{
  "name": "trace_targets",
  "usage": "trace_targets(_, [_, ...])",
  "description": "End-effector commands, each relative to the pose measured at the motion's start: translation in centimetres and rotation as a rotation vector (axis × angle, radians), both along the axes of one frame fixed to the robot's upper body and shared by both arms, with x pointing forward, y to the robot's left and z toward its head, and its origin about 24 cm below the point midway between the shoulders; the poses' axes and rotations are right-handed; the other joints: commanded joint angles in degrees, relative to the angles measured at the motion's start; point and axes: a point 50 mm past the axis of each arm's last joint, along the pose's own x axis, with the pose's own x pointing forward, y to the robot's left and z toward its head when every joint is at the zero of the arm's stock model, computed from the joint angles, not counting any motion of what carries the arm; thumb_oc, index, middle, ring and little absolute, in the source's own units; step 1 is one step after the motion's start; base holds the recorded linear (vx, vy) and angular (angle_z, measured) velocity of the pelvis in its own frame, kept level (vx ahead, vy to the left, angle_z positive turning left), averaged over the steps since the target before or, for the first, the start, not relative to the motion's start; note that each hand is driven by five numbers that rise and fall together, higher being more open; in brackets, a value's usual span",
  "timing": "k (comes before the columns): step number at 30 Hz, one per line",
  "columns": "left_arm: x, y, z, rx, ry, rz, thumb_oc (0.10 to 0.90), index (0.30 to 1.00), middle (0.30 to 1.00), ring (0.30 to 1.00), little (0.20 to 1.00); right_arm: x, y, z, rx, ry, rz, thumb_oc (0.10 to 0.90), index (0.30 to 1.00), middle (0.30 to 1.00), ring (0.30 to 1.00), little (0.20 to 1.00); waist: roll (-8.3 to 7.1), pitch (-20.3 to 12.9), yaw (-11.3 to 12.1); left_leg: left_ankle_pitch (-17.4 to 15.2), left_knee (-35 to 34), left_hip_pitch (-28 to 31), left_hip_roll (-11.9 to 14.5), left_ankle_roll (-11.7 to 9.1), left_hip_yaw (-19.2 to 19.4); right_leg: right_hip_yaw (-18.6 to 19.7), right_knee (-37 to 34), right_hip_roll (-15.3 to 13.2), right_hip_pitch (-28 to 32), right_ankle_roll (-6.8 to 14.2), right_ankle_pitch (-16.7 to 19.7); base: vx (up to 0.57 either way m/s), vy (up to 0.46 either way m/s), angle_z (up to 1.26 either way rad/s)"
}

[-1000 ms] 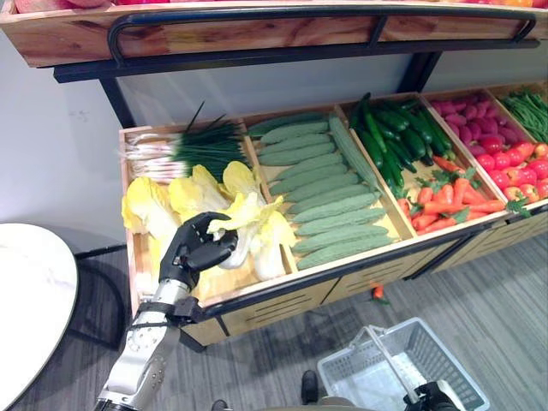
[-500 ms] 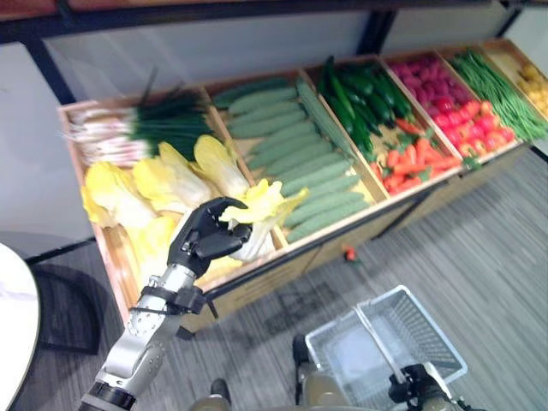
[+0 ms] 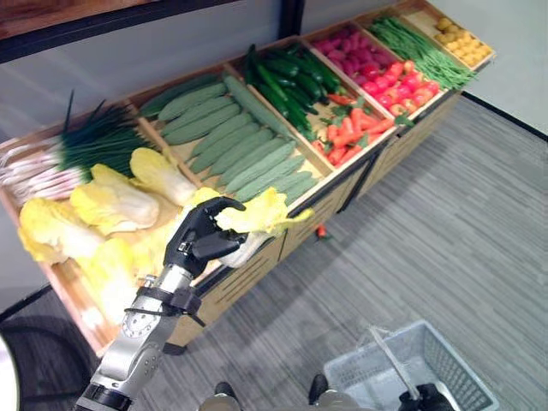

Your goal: Get the vegetables into the basket

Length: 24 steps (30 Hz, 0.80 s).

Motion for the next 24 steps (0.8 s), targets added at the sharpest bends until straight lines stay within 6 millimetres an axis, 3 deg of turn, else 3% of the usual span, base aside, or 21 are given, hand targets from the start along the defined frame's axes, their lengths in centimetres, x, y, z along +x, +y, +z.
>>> trace_targets(1, [0.0,-1.5,6.3,-0.078,-0.325,-0.093,0.400,0.300,0.300,0.300,0.300,1.6,-2.3,1.2,-0.094,-0.045,0.014,0.400,0.300,0.300,0.300,0.300,-0.82,-3.67,0.16,-0.17,-0.25,-3.53,0.33,-1.78,-6.29,-1.25,4.09,-3.65,-0.49,4.53,-3.19,-0.12,-0.292,-0.21])
trace_targets(2, [0.1,-1.7,6.3,-0.095,-0.320,-0.097,0.400,0.300,0.300,0.300,0.300,1.6,-2.6,1.4,-0.106,-0.052,0.007,0.400,0.300,0.300,0.300,0.300,-0.30,-3.35,-0.42,2.59,-0.99,-4.00,1.62,-2.20,-5.04,-1.20,3.57,-2.34,-1.01,3.31,-3.03,-0.13,-0.326,-0.16])
trace_targets(4, [0.3,-2.2,6.0,-0.123,-0.302,-0.114,0.400,0.300,0.300,0.300,0.300,1.8,-3.2,1.8,-0.129,-0.074,-0.002,0.400,0.300,0.300,0.300,0.300,0.85,-2.92,-1.20,5.13,-2.05,-4.14,3.52,-3.70,-4.88,-0.64,2.33,-0.03,-0.82,2.26,-3.60,-0.12,-0.319,-0.08])
trace_targets(7, [0.4,-2.5,5.8,-0.140,-0.292,-0.124,0.400,0.300,0.300,0.300,0.300,2.2,-3.4,2.0,-0.139,-0.097,-0.002,0.400,0.300,0.300,0.300,0.300,1.52,-2.53,-1.70,6.28,-1.44,-4.92,4.99,-4.82,-4.90,-0.47,1.11,1.46,-0.52,1.57,-3.79,-0.07,-0.288,-0.10])
trace_targets(9, [0.6,-2.9,5.7,-0.167,-0.283,-0.134,0.400,0.300,0.300,0.300,0.300,3.1,-4.0,2.6,-0.160,-0.136,0.003,0.400,0.300,0.300,0.300,0.300,2.15,-1.46,-2.19,6.22,2.71,-6.61,6.75,-5.98,-5.45,0.27,0.10,2.68,-0.17,0.65,-4.23,-0.07,-0.228,-0.10])
trace_targets(10, [0.6,-3.2,5.6,-0.168,-0.283,-0.141,0.400,0.300,0.300,0.300,0.300,3.7,-4.4,2.9,-0.174,-0.155,0.013,0.400,0.300,0.300,0.300,0.300,2.16,-0.82,-1.79,5.81,4.27,-7.45,6.37,-6.18,-8.02,1.26,0.01,2.80,-0.47,0.47,-4.34,-0.07,-0.083,-0.28])
trace_targets(11, [0.7,-3.5,5.7,-0.170,-0.291,-0.147,0.400,0.300,0.300,0.300,0.300,4.9,-5.0,3.6,-0.195,-0.183,0.023,0.400,0.300,0.300,0.300,0.300,2.40,-0.13,-0.24,4.73,4.80,-9.24,3.40,-5.71,-17.07,2.85,0.01,2.72,-1.16,0.35,-4.18,-0.07,-0.081,-0.52])
trace_targets(12, [0.7,-3.5,5.7,-0.169,-0.291,-0.147,0.400,0.300,0.300,0.300,0.300,4.9,-5.0,3.6,-0.195,-0.184,0.023,0.400,0.300,0.300,0.300,0.300,2.39,-0.30,-0.34,4.87,4.79,-9.55,3.35,-5.66,-17.17,2.76,0.01,2.68,-1.42,0.34,-4.09,-0.05,-0.056,-0.76])
trace_targets(15, [0.5,-3.3,5.3,-0.152,-0.287,-0.128,0.400,0.300,0.300,0.300,0.300,6.7,-4.8,4.1,-0.194,-0.225,0.069,0.400,0.300,0.300,0.300,0.300,2.53,-0.42,1.70,2.30,2.82,-10.42,-1.56,-4.17,-29.78,7.11,0.01,3.12,-2.96,0.19,-3.06,0.02,-0.052,-0.68])
trace_targets(17, [0.4,-3.2,5.2,-0.149,-0.286,-0.124,0.400,0.300,0.300,0.300,0.300,6.9,-4.9,4.2,-0.196,-0.229,0.077,0.400,0.300,0.300,0.300,0.300,2.46,-0.54,1.95,1.80,2.68,-10.32,-2.45,-3.79,-31.75,8.22,0.01,3.33,-3.14,0.14,-2.80,0.04,-0.017,-0.89])
trace_targets(18, [0.3,-3.0,5.3,-0.145,-0.290,-0.117,0.400,0.300,0.300,0.300,0.300,7.7,-4.8,4.5,-0.199,-0.250,0.099,0.400,0.300,0.300,0.300,0.300,2.40,-0.64,2.58,1.41,2.86,-10.81,-4.71,-3.30,-36.26,10.30,0.03,3.81,-3.58,-0.11,-2.30,0.04,0.002,-0.93])
trace_targets(20, [0.1,-2.7,5.3,-0.144,-0.293,-0.103,0.400,0.300,0.300,0.300,0.300,8.6,-4.4,4.6,-0.194,-0.271,0.126,0.400,0.300,0.300,0.300,0.300,2.34,-0.57,3.17,0.12,3.91,-11.07,-7.23,-2.37,-39.68,12.83,0.26,4.26,-3.84,-0.03,-2.19,0.04,0.020,-1.15])
trace_targets(24, [-0.1,-2.8,5.3,-0.140,-0.291,-0.130,0.400,0.300,0.300,0.300,0.300,8.6,-4.1,4.5,-0.183,-0.275,0.145,0.400,0.300,0.300,0.300,0.300,2.83,-0.86,3.18,0.13,1.71,-9.04,-7.82,-1.27,-40.02,14.55,0.80,4.15,-4.02,0.14,-2.03,0.02,0.128,-0.81])
